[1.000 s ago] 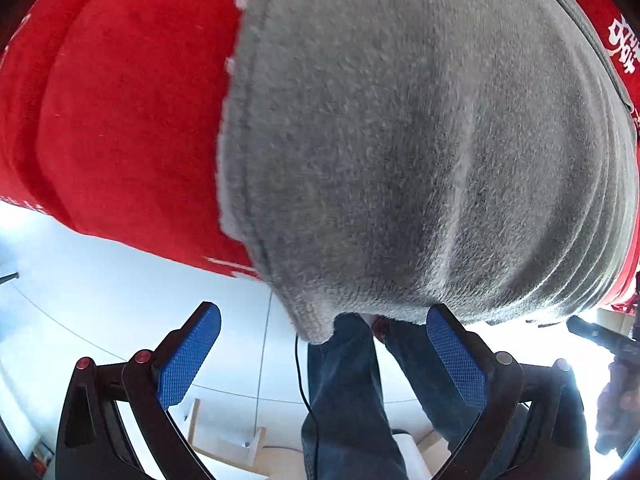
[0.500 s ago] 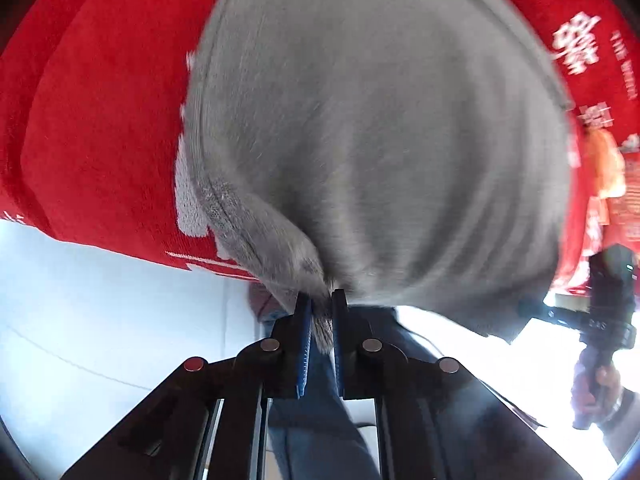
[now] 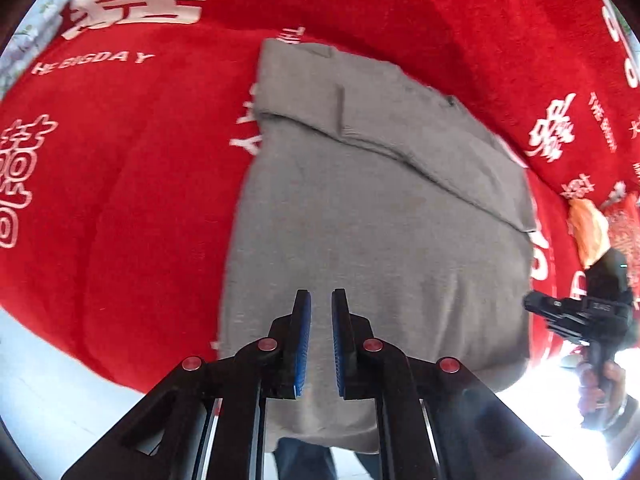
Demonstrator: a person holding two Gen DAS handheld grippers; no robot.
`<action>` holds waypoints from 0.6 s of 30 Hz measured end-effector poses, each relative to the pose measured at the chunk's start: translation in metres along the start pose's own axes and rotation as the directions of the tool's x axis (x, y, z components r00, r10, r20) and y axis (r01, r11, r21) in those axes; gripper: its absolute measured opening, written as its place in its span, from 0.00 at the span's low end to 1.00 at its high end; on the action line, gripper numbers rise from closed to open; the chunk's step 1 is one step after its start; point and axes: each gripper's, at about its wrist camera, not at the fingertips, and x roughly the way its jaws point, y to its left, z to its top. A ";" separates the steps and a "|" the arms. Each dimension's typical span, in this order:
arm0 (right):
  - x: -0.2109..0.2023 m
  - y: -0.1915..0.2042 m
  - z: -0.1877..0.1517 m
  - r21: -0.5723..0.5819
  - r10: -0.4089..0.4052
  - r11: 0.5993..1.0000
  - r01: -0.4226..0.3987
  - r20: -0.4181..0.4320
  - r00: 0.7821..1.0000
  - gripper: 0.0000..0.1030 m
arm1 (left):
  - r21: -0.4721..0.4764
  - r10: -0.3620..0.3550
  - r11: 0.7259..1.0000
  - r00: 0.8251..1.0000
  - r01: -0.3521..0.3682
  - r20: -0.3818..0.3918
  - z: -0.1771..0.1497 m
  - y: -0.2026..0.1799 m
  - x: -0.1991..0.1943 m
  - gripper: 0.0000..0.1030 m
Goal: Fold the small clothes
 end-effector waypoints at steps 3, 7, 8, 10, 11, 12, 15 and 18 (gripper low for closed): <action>0.004 -0.001 -0.033 0.054 -0.089 0.994 0.092 -0.054 0.995 0.74 | -0.002 0.040 0.999 0.999 -0.040 -0.035 -0.013 0.002 0.009 0.12; 0.000 -0.020 -0.079 0.181 -0.042 0.982 0.058 -0.088 0.995 0.74 | -0.036 0.055 0.998 0.995 -0.058 -0.088 -0.028 0.018 0.017 0.12; 0.005 -0.024 -0.086 0.218 -0.016 0.975 0.037 -0.094 0.995 0.74 | -0.041 0.056 0.997 0.994 -0.060 -0.091 -0.032 0.020 0.016 0.12; 0.015 -0.031 -0.093 0.265 0.029 0.964 -0.002 -0.099 0.995 0.74 | -0.034 0.077 0.996 0.993 -0.081 -0.091 -0.038 0.020 0.016 0.12; 0.024 -0.032 -0.093 0.282 0.041 0.959 -0.012 -0.097 0.994 0.74 | -0.030 0.093 0.995 0.991 -0.096 -0.097 -0.040 0.020 0.017 0.12; 0.032 -0.033 -0.093 0.291 0.037 0.957 -0.007 -0.097 0.995 0.74 | -0.032 0.098 0.994 0.990 -0.101 -0.101 -0.041 0.020 0.018 0.12; 0.052 -0.035 -0.089 0.291 -0.023 0.956 0.045 -0.078 0.997 0.73 | -0.040 0.090 0.995 0.991 -0.094 -0.098 -0.044 0.019 0.015 0.12; 0.062 -0.035 -0.087 0.309 0.001 0.951 0.016 -0.056 0.998 0.20 | -0.020 0.106 0.994 0.991 -0.108 -0.082 -0.045 0.020 0.009 0.12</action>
